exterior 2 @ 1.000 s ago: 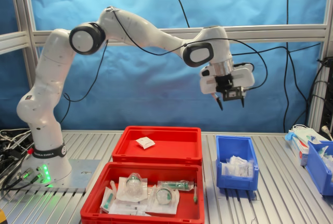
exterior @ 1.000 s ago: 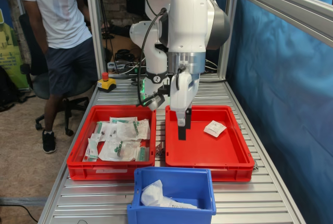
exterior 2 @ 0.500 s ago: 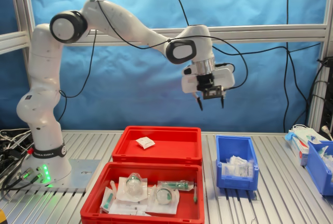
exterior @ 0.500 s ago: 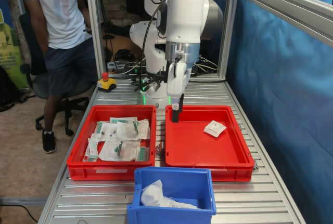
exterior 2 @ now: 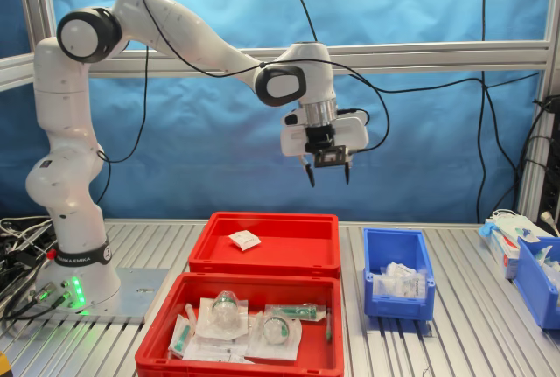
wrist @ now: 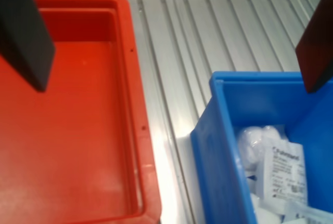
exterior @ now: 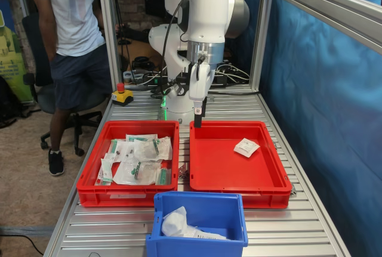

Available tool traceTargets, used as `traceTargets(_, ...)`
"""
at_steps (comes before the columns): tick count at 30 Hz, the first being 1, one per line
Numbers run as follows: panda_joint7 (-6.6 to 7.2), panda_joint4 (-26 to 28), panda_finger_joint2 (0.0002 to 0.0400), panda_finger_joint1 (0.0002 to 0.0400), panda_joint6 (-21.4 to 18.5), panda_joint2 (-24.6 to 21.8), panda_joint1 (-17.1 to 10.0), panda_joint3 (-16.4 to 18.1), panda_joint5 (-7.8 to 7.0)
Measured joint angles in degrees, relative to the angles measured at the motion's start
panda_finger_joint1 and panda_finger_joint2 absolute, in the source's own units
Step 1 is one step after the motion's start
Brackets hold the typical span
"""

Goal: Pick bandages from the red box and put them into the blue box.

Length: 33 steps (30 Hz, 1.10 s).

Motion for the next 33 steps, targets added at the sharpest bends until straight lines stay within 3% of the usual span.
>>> traceTargets(19, -0.27, -9.8, 0.0400, 0.0400, 0.0, -6.1, -2.1, 0.0, -0.22)
traceTargets(22, -2.17, -10.5, 0.0400, 0.0400, 0.0, -6.6, -2.1, 0.0, -0.23)
traceTargets(23, -3.72, -10.8, 0.0400, 0.0400, 0.0, -6.8, -2.1, -0.1, -0.24)
traceTargets(31, -10.62, -11.9, 0.0400, 0.0400, 0.0, -7.0, -2.1, -0.3, -0.26)
traceTargets(33, -11.64, -12.1, 0.0400, 0.0400, 0.0, -7.0, -2.1, -0.5, -0.26)
